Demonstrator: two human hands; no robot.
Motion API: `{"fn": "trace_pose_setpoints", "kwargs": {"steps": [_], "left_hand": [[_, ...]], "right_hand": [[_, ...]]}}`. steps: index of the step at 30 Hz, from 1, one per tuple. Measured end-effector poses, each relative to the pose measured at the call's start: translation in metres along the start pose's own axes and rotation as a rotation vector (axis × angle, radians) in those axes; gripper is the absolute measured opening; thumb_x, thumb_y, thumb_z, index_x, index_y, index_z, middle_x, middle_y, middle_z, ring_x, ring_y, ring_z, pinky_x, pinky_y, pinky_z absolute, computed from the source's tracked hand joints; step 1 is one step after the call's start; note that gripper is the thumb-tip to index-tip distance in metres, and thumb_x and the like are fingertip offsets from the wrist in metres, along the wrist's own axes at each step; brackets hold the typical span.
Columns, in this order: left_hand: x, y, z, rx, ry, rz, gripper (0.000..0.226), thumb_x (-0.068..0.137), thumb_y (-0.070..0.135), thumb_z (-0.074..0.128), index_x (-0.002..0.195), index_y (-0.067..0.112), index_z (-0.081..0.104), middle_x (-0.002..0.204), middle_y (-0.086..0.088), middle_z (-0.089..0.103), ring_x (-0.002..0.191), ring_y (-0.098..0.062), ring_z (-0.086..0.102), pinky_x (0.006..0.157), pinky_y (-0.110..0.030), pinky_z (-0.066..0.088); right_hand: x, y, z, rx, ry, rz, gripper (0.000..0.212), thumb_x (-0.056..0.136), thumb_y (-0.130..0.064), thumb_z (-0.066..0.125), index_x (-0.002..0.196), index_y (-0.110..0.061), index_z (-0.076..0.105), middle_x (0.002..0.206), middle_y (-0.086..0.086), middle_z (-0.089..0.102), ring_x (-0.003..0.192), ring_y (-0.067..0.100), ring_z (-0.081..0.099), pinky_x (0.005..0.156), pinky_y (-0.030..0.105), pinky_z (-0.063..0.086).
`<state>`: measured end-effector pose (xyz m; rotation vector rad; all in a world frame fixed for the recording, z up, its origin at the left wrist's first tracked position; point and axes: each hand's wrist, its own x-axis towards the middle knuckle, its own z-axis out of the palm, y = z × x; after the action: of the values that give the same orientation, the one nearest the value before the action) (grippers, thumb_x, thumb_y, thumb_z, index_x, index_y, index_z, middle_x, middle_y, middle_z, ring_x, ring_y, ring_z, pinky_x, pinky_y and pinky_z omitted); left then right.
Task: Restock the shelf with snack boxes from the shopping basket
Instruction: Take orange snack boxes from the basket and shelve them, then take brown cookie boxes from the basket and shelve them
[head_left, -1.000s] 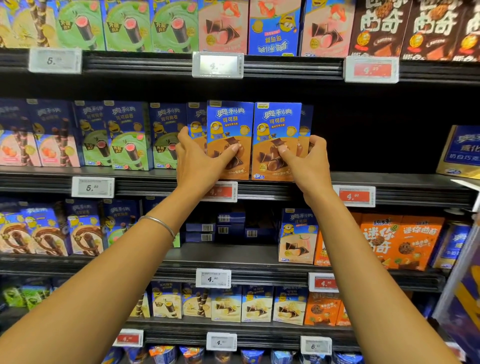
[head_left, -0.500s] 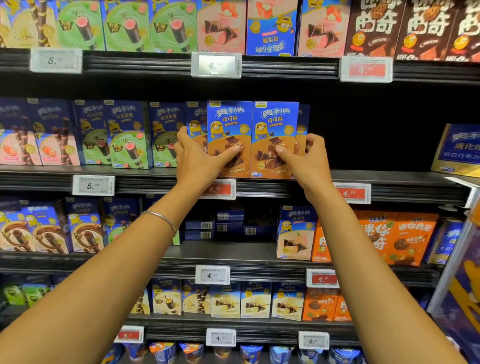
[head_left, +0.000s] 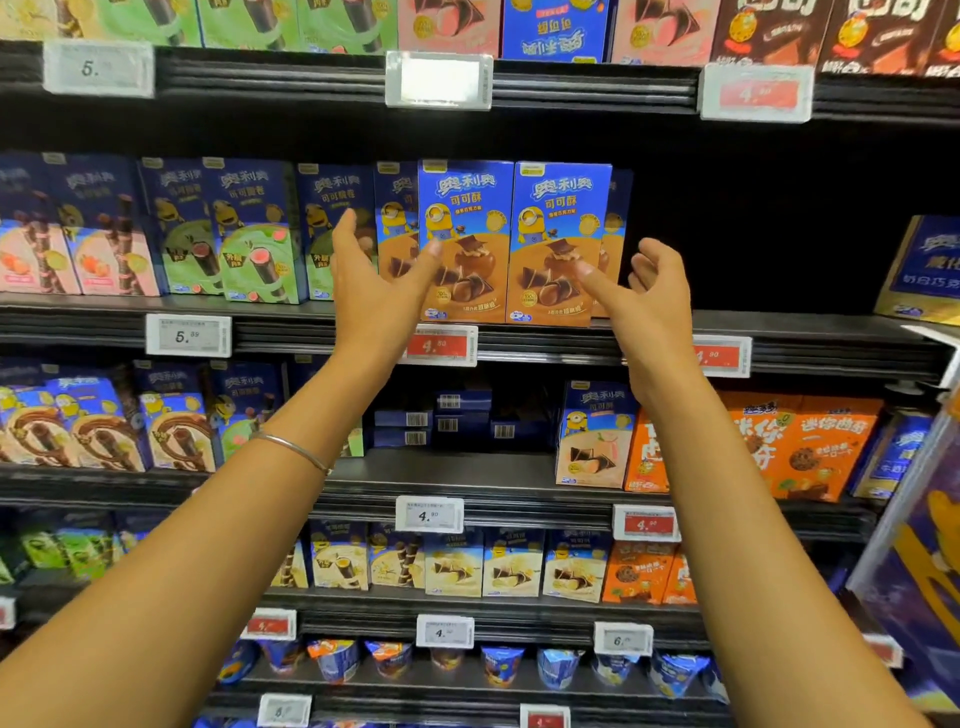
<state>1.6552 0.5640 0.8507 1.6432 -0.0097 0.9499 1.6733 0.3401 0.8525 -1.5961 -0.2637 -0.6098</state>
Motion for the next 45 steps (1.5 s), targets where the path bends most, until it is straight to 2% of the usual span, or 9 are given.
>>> {"fn": "trace_pose_setpoints", "kwargs": {"steps": [4, 11, 17, 22, 26, 32, 36, 39, 45], "left_hand": [[-0.038, -0.009, -0.017, -0.121, 0.039, 0.054, 0.077, 0.098, 0.038, 0.071, 0.160, 0.017, 0.030, 0.151, -0.006, 0.047, 0.139, -0.017, 0.048, 0.092, -0.009, 0.046], [-0.153, -0.092, -0.055, -0.259, -0.046, -0.038, 0.059, 0.098, 0.040, 0.060, 0.150, 0.018, 0.043, 0.143, -0.014, 0.060, 0.123, -0.019, 0.065, 0.100, -0.042, 0.053], [-0.277, -0.204, -0.095, -0.212, -0.109, -0.626, 0.048, 0.097, 0.060, 0.055, 0.135, 0.031, 0.056, 0.127, 0.001, 0.073, 0.112, -0.022, 0.072, 0.084, -0.035, 0.057], [-0.381, -0.282, -0.131, -0.121, -0.142, -1.154, 0.033, 0.110, 0.045, 0.042, 0.125, 0.024, 0.062, 0.120, -0.009, 0.073, 0.099, -0.022, 0.069, 0.071, -0.031, 0.050], [-0.443, -0.314, -0.146, 0.003, -0.134, -1.325, 0.043, 0.112, 0.045, 0.036, 0.119, 0.017, 0.068, 0.094, 0.002, 0.079, 0.087, -0.016, 0.075, 0.062, -0.026, 0.057], [-0.511, -0.394, -0.138, -0.006, -0.079, -1.440, 0.049, 0.112, 0.049, 0.031, 0.112, 0.016, 0.068, 0.083, 0.004, 0.080, 0.069, -0.007, 0.076, 0.052, -0.020, 0.057], [-0.552, -0.475, -0.127, -0.106, -0.030, -1.503, 0.059, 0.110, 0.058, 0.026, 0.112, 0.019, 0.070, 0.088, 0.001, 0.079, 0.073, -0.013, 0.075, 0.054, -0.022, 0.057], [-0.583, -0.548, -0.118, -0.188, 0.002, -1.507, 0.064, 0.107, 0.066, 0.023, 0.109, 0.021, 0.069, 0.086, 0.001, 0.078, 0.071, -0.014, 0.072, 0.060, -0.027, 0.055], [-0.618, -0.680, -0.101, -0.167, -0.088, -1.480, 0.077, 0.097, 0.083, 0.017, 0.104, 0.024, 0.066, 0.119, -0.007, 0.074, 0.103, -0.025, 0.071, 0.068, -0.032, 0.044]], "right_hand": [[-0.040, 0.006, -0.007, 0.083, 0.003, -0.002, 0.071, 0.091, -0.028, 0.076, 0.150, -0.016, 0.039, 0.153, 0.003, 0.046, 0.142, 0.013, 0.044, 0.116, 0.037, 0.041], [-0.129, 0.065, -0.018, 0.161, -0.020, 0.186, 0.053, 0.089, -0.020, 0.074, 0.137, -0.009, 0.053, 0.132, 0.004, 0.067, 0.121, 0.009, 0.065, 0.104, 0.032, 0.052], [-0.239, 0.165, -0.032, 0.007, -0.098, 0.607, 0.034, 0.093, -0.026, 0.074, 0.124, -0.017, 0.063, 0.111, 0.014, 0.074, 0.116, 0.021, 0.069, 0.102, 0.035, 0.052], [-0.347, 0.246, -0.042, -0.172, -0.155, 1.034, 0.041, 0.097, -0.025, 0.067, 0.112, 0.012, 0.061, 0.115, 0.039, 0.060, 0.110, 0.044, 0.064, 0.086, 0.042, 0.049], [-0.410, 0.293, -0.047, -0.257, -0.192, 1.252, 0.029, 0.097, -0.025, 0.068, 0.104, 0.003, 0.071, 0.103, 0.020, 0.074, 0.096, 0.033, 0.067, 0.092, 0.047, 0.052], [-0.480, 0.406, -0.045, -0.353, -0.402, 1.366, 0.037, 0.097, -0.029, 0.067, 0.092, 0.008, 0.067, 0.097, 0.036, 0.066, 0.087, 0.038, 0.066, 0.087, 0.053, 0.053], [-0.515, 0.503, -0.029, -0.344, -0.495, 1.393, 0.029, 0.097, -0.043, 0.064, 0.077, -0.022, 0.061, 0.078, -0.002, 0.063, 0.069, 0.013, 0.059, 0.067, 0.027, 0.048], [-0.545, 0.585, -0.017, -0.346, -0.530, 1.357, 0.034, 0.097, -0.045, 0.063, 0.076, -0.018, 0.060, 0.070, -0.002, 0.059, 0.060, 0.014, 0.054, 0.060, 0.027, 0.044], [-0.609, 0.735, 0.018, -0.276, -0.505, 1.271, 0.054, 0.096, -0.043, 0.066, 0.117, 0.006, 0.065, 0.120, 0.025, 0.068, 0.109, 0.035, 0.067, 0.095, 0.046, 0.051]]}}
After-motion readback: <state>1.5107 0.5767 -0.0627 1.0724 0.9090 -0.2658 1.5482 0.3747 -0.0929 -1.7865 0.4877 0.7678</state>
